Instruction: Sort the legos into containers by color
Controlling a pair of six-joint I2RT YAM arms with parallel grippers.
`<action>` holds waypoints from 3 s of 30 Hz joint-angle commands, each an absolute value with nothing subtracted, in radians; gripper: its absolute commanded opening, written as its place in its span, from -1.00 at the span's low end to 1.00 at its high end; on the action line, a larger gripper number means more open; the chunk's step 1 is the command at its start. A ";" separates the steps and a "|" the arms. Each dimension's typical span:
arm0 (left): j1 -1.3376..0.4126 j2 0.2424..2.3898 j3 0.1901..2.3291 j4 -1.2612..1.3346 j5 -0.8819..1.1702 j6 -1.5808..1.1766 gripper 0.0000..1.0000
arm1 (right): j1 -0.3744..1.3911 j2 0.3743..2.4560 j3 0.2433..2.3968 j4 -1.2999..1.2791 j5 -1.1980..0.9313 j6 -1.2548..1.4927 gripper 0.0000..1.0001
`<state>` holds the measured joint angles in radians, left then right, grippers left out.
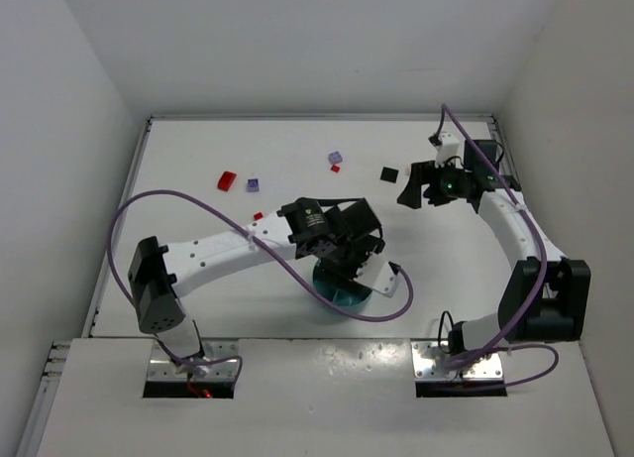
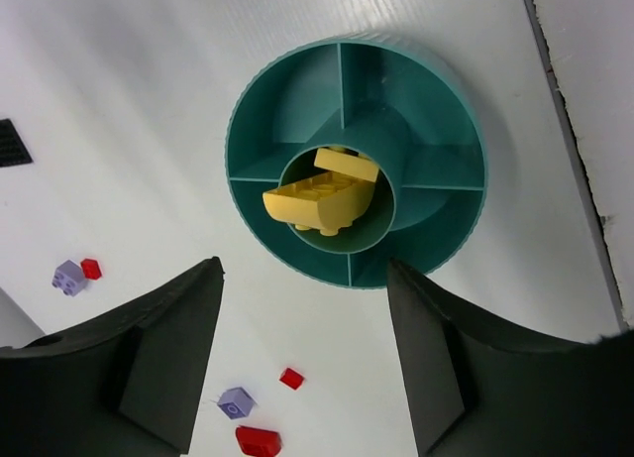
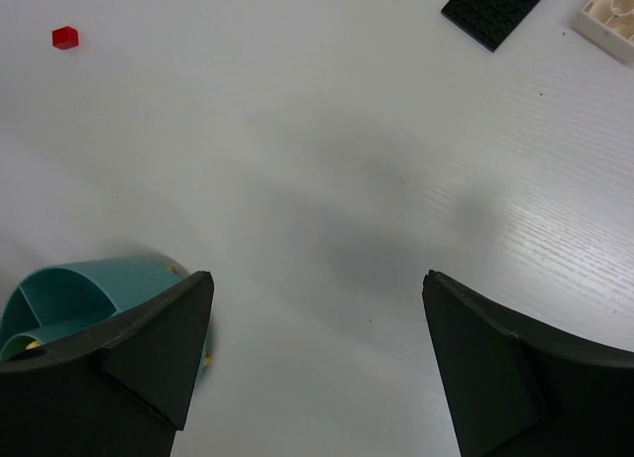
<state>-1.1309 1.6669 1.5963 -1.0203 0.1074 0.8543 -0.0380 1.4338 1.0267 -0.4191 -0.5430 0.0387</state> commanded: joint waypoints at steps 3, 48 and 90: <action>-1.046 1.600 1.718 -0.999 0.188 0.821 0.45 | -0.043 1.424 1.028 -0.380 -0.566 0.048 0.74; -0.163 1.209 1.348 -0.586 0.730 0.057 0.99 | -0.046 2.368 2.109 -0.893 -0.356 -0.755 0.62; -0.135 1.140 1.150 -0.457 0.807 -0.015 0.99 | 0.193 1.732 1.503 -1.077 -0.940 -0.647 -0.95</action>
